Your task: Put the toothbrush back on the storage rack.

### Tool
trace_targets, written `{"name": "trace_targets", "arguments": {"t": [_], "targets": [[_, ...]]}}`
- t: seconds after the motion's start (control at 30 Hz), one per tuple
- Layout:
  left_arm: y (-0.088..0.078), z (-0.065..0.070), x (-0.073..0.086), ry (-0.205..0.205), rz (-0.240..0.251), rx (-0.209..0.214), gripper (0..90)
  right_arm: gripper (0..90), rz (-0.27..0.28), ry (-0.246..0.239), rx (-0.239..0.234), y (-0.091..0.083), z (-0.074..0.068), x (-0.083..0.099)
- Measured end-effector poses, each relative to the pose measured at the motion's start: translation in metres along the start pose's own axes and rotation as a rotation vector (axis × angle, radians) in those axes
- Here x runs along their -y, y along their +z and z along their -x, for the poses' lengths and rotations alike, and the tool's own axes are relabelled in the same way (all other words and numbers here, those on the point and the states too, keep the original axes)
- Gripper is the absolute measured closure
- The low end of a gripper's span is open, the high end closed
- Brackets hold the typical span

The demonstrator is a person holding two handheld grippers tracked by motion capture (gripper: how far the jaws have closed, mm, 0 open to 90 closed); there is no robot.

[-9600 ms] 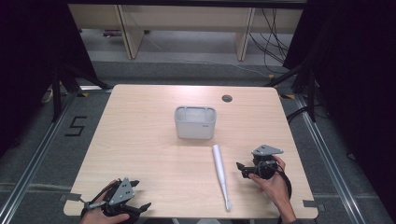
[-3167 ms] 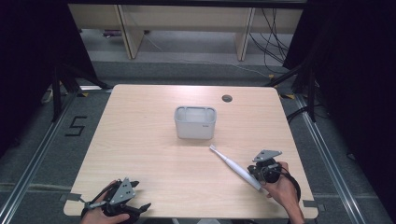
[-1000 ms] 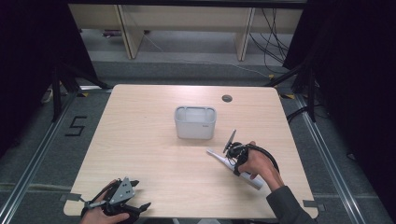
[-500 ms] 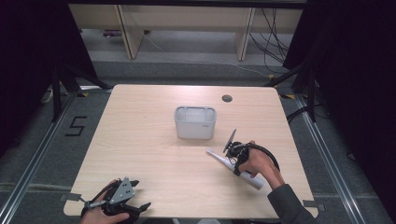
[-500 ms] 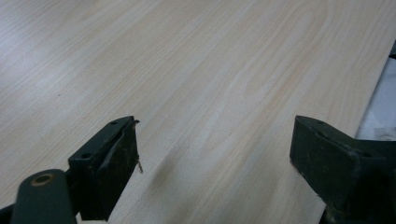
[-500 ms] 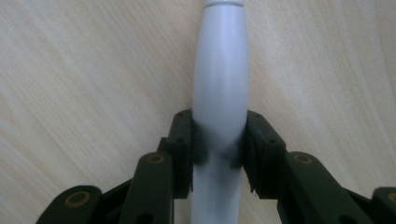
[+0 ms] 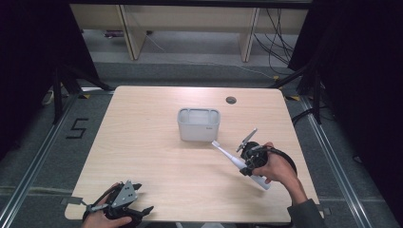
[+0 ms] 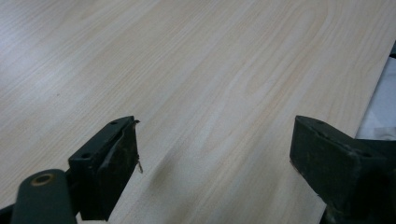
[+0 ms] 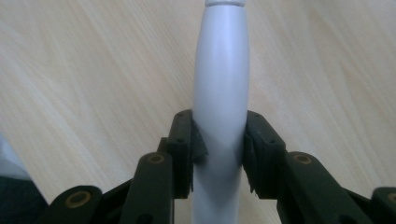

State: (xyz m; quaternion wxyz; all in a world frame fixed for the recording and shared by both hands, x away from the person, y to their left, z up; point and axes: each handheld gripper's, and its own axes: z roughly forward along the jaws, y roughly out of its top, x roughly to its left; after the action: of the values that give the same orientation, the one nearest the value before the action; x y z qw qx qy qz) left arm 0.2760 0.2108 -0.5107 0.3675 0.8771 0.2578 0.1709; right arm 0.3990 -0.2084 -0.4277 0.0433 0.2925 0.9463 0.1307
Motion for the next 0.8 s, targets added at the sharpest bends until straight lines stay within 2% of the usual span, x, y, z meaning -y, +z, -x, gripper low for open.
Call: {"name": "trace_targets", "arguments": {"t": [0.03, 0.07, 0.13, 0.17, 0.2, 0.23, 0.27, 0.3, 0.33, 0.37, 0.4, 0.43, 0.47, 0.5, 0.6, 0.63, 0.67, 0.73, 0.8], "targets": [[0.0, 0.0, 0.0, -0.001, -0.001, -0.002, 14.7, 66.7, 0.031, 0.019, 0.006, -0.007, -0.001, 0.002], [0.0, 0.0, 0.0, 0.0, -0.001, -0.003, 14.8, 66.7, 0.058, 0.015, 0.013, -0.012, 0.0, 0.003], [0.0, 0.001, 0.0, -0.006, 0.011, 0.007, 14.7, 66.7, 0.128, 0.03, 0.001, -0.022, 0.002, 0.005], [0.0, 0.0, 0.0, -0.003, 0.002, 0.009, 14.8, 66.7, 0.155, 0.051, -0.006, -0.026, 0.002, 0.006], [0.0, 0.001, 0.0, -0.003, 0.002, 0.007, 14.8, 66.6, 0.185, 0.059, 0.013, -0.031, 0.003, 0.007], [0.0, 0.001, 0.0, -0.017, 0.007, 0.013, 14.7, 66.7, 0.214, 0.077, 0.017, -0.036, 0.004, 0.007], [0.001, 0.001, 0.0, -0.016, 0.01, 0.012, 14.8, 66.7, 0.252, 0.071, 0.018, -0.04, 0.006, 0.007], [0.0, 0.001, 0.0, -0.013, 0.002, 0.011, 14.8, 66.7, 0.268, 0.092, 0.011, -0.045, 0.007, 0.007], [0.0, 0.0, 0.0, 0.0, 0.001, 0.01, 14.7, 66.7, 0.307, 0.085, 0.048, -0.047, 0.009, 0.006], [0.0, 0.0, 0.0, -0.004, 0.006, 0.009, 14.8, 66.7, 0.337, 0.107, 0.053, -0.049, 0.009, 0.005], [0.0, 0.001, 0.0, -0.007, 0.012, 0.008, 14.8, 66.7, 0.36, 0.102, 0.061, -0.051, 0.012, 0.005], [0.0, 0.001, 0.0, -0.005, 0.011, 0.009, 14.8, 66.7, 0.39, 0.12, 0.065, -0.053, 0.013, 0.005], [0.0, 0.001, 0.0, -0.005, 0.012, 0.01, 14.8, 66.7, 0.423, 0.102, 0.069, -0.055, 0.016, 0.004], [0.001, 0.001, 0.0, -0.012, 0.008, 0.013, 14.8, 66.7, 0.449, 0.104, 0.072, -0.056, 0.018, 0.003], [0.0, 0.0, 0.0, 0.005, 0.002, 0.001, 14.8, 66.7, 0.546, 0.169, 0.077, -0.056, 0.025, -0.003], [0.001, 0.001, 0.0, 0.003, 0.007, -0.011, 14.8, 66.7, 0.546, 0.169, 0.077, -0.056, 0.025, -0.003], [0.0, 0.0, 0.0, -0.003, 0.008, 0.008, 14.7, 66.7, 0.569, 0.167, 0.076, -0.055, 0.027, -0.004], [0.001, 0.0, 0.0, -0.003, 0.012, 0.009, 14.8, 66.7, 0.609, 0.216, 0.065, -0.053, 0.029, -0.009], [0.0, 0.0, 0.0, 0.005, 0.008, 0.009, 14.8, 66.7, 0.663, 0.204, 0.081, -0.049, 0.034, -0.014]]}}
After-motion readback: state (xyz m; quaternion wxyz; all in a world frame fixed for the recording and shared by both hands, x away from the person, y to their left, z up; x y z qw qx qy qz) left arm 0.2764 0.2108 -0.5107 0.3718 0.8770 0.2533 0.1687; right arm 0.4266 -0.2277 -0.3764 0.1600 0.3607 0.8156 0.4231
